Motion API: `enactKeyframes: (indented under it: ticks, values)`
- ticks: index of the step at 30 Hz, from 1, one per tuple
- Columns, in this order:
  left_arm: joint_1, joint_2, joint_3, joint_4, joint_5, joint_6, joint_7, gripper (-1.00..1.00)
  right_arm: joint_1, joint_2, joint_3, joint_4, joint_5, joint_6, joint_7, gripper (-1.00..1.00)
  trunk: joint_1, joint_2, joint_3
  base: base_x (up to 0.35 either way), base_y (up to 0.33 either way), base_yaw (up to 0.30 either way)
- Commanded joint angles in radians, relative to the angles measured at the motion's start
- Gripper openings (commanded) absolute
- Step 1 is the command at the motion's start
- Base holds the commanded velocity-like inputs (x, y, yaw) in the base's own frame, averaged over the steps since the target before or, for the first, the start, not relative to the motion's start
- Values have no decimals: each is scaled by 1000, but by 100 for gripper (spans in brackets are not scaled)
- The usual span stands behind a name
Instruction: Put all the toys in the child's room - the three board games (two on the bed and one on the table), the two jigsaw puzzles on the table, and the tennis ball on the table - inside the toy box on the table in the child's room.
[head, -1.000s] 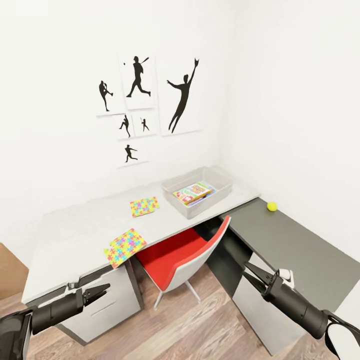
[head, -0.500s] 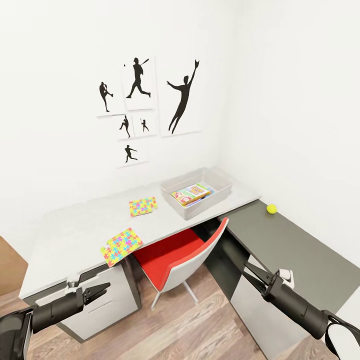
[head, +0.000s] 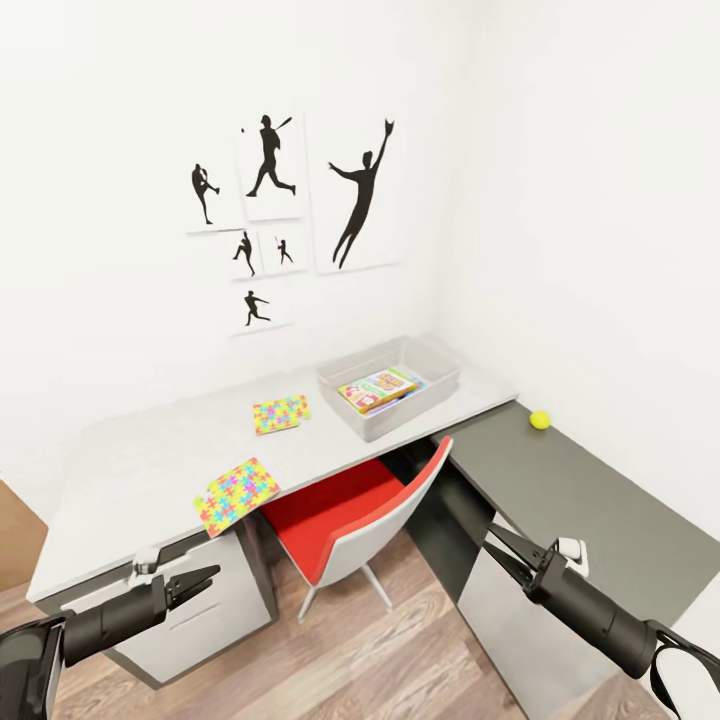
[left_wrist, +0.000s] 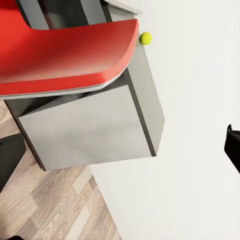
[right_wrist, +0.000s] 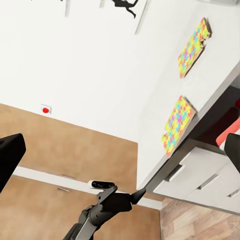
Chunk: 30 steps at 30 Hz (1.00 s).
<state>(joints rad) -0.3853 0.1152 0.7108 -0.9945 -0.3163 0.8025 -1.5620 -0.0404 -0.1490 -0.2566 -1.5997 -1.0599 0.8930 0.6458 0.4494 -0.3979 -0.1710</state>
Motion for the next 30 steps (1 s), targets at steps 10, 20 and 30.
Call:
enactKeyframes:
  ticks: [10,20,30]
  values:
    - [-1,0,10,-1,-10,10,-9,100,-1,0,-1,1,0,6,1,100,1,-2,-2,9,-9,0]
    - [-2,0,22,-1,-12,11,-9,100,-1,-1,-2,1,0,6,0,100,1,-2,-2,0,0,0]
    - [-46,5,23,20,-13,18,63,100,-1,-1,-2,1,0,6,0,100,1,-2,-2,0,0,0]
